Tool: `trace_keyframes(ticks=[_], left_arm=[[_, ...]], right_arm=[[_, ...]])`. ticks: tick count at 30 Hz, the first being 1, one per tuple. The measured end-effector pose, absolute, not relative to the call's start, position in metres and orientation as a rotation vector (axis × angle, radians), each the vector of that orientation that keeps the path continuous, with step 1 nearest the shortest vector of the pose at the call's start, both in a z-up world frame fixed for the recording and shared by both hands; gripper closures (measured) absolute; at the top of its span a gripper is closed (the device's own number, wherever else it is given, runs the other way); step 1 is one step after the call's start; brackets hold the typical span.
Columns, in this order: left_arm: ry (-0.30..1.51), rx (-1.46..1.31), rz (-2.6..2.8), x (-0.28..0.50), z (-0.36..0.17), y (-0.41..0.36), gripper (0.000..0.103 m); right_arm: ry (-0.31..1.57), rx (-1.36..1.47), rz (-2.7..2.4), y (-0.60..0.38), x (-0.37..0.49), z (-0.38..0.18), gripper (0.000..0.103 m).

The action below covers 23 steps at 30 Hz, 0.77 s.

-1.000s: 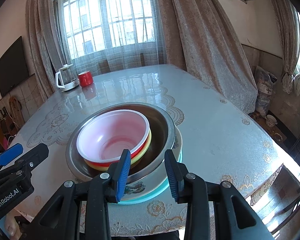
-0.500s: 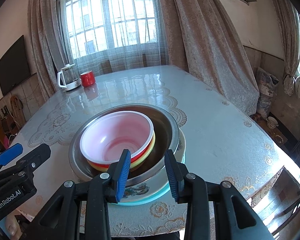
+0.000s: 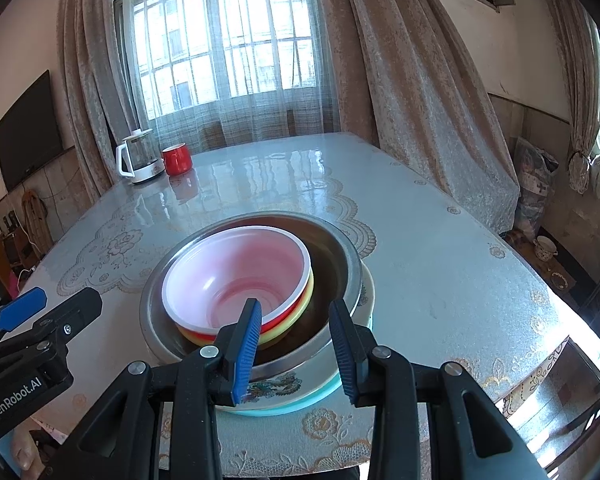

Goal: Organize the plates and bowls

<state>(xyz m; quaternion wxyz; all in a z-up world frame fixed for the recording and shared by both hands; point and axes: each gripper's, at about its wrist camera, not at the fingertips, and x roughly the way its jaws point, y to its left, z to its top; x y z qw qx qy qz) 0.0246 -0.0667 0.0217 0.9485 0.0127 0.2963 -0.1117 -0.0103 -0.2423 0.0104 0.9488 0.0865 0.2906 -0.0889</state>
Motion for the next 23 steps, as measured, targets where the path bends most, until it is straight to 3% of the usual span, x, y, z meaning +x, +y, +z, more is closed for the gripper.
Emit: trace_keyframes(ticks=[23], left_arm=[[0.611, 0.032, -0.251, 0.0321, 0.0177, -0.0679, 0.020]], right_arm=[[0.576, 0.179, -0.174, -0.2472, -0.0065, 0.0115, 0.067]])
